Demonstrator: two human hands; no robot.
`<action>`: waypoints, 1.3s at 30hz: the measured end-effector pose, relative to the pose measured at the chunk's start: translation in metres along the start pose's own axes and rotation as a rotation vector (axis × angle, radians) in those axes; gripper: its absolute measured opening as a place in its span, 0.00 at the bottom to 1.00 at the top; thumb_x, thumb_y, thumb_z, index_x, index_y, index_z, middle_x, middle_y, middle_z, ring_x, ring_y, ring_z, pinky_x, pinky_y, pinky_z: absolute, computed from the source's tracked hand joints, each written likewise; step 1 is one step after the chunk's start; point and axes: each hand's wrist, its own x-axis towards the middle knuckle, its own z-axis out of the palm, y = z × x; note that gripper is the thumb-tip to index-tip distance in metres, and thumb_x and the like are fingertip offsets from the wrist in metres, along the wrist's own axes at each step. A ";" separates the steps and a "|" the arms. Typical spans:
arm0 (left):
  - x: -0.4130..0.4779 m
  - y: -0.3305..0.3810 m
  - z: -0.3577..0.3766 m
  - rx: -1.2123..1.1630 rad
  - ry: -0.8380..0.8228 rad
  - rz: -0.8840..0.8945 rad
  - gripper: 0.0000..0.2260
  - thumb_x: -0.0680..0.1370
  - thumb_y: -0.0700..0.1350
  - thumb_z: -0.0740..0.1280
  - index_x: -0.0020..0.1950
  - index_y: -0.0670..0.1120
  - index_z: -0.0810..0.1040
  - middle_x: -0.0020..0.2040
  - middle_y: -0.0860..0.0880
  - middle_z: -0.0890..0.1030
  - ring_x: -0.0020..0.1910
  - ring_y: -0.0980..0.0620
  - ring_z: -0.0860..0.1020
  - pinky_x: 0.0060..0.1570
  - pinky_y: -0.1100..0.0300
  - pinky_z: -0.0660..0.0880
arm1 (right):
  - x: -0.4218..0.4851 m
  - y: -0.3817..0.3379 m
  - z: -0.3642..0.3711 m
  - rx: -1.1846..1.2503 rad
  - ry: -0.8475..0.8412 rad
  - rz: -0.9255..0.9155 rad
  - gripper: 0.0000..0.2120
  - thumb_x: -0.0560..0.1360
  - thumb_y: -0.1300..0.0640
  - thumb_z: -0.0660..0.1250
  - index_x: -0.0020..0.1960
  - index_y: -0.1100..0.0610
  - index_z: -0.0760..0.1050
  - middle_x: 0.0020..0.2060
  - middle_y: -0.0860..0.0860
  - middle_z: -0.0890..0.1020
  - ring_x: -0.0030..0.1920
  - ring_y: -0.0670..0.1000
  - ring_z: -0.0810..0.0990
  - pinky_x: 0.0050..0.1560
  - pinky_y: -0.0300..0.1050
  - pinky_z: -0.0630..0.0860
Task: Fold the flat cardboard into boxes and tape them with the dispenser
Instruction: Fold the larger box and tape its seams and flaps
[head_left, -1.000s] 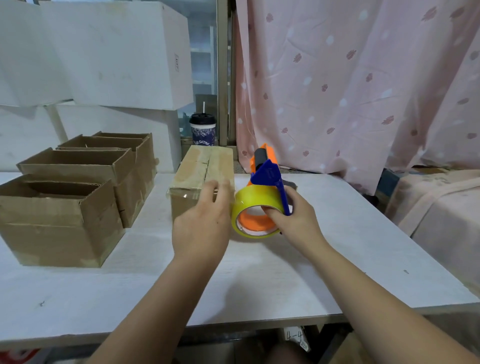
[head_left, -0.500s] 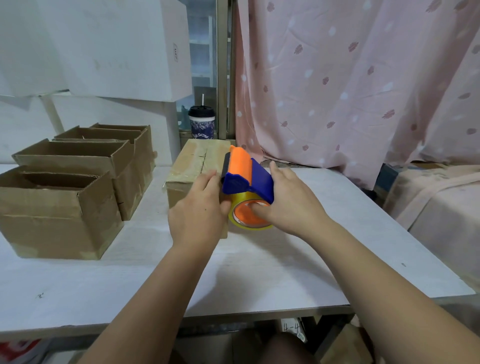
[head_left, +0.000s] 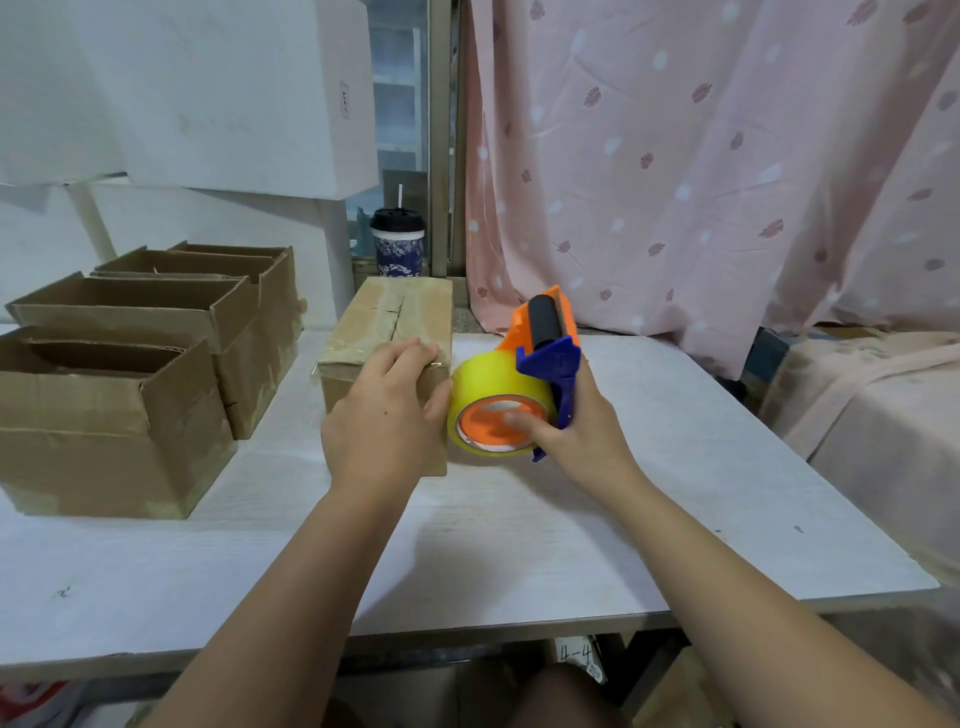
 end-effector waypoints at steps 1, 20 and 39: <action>0.001 0.000 0.000 -0.003 -0.010 -0.001 0.12 0.75 0.51 0.68 0.59 0.55 0.78 0.61 0.57 0.76 0.52 0.47 0.78 0.39 0.58 0.69 | -0.001 0.002 0.001 0.066 0.006 0.025 0.25 0.67 0.47 0.76 0.56 0.31 0.66 0.47 0.33 0.78 0.46 0.37 0.79 0.37 0.34 0.77; -0.002 0.011 0.000 0.070 -0.017 -0.036 0.10 0.73 0.50 0.67 0.53 0.54 0.76 0.57 0.58 0.74 0.37 0.45 0.77 0.31 0.63 0.62 | 0.018 0.005 -0.018 -0.112 0.079 0.021 0.22 0.64 0.57 0.66 0.50 0.36 0.65 0.39 0.40 0.76 0.38 0.48 0.79 0.33 0.37 0.76; 0.005 -0.005 -0.006 0.023 -0.111 -0.005 0.14 0.76 0.53 0.67 0.61 0.58 0.76 0.64 0.61 0.73 0.56 0.52 0.75 0.42 0.58 0.70 | 0.035 -0.044 -0.084 -0.488 -0.070 -0.094 0.30 0.59 0.51 0.69 0.59 0.32 0.68 0.39 0.35 0.75 0.40 0.40 0.75 0.34 0.30 0.65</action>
